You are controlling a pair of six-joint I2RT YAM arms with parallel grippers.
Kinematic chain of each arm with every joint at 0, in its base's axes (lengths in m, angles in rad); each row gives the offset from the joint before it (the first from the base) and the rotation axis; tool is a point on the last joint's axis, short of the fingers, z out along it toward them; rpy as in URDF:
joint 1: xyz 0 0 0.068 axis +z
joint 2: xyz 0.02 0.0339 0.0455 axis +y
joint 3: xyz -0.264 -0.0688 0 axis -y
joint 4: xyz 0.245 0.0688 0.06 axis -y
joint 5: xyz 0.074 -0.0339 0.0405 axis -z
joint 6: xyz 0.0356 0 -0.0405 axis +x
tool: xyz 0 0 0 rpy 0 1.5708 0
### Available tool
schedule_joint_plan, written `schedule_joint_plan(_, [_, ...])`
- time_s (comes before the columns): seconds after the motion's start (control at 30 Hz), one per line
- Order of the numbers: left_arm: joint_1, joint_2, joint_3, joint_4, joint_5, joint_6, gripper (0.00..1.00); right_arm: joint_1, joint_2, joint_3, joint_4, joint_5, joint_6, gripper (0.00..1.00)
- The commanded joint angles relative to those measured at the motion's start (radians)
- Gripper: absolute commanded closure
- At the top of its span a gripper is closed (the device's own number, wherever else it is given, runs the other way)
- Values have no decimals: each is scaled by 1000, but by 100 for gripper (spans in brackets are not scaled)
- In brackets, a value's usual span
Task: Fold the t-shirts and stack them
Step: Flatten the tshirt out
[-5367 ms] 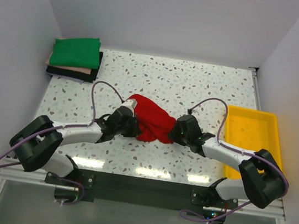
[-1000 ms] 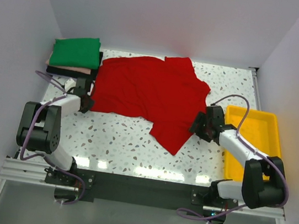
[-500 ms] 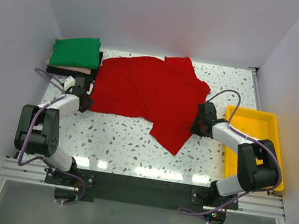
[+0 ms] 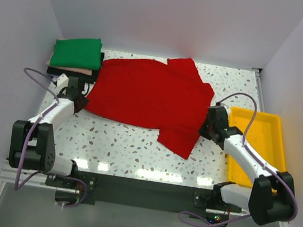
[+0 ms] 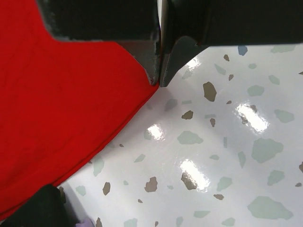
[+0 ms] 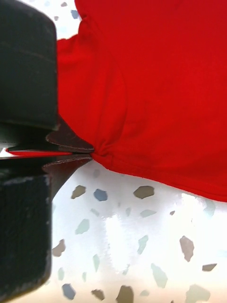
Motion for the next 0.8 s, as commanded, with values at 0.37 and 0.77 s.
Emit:
schedule_joint_plan(0.37, [34,-249,-148,-115,-54,-5,100,0,-361,-119,-264,-84,52,100])
schedule_joint_plan(0.77, [34,-484,-207,-238,-43,-68,100,0,-620,-130,-446,-166,108,100])
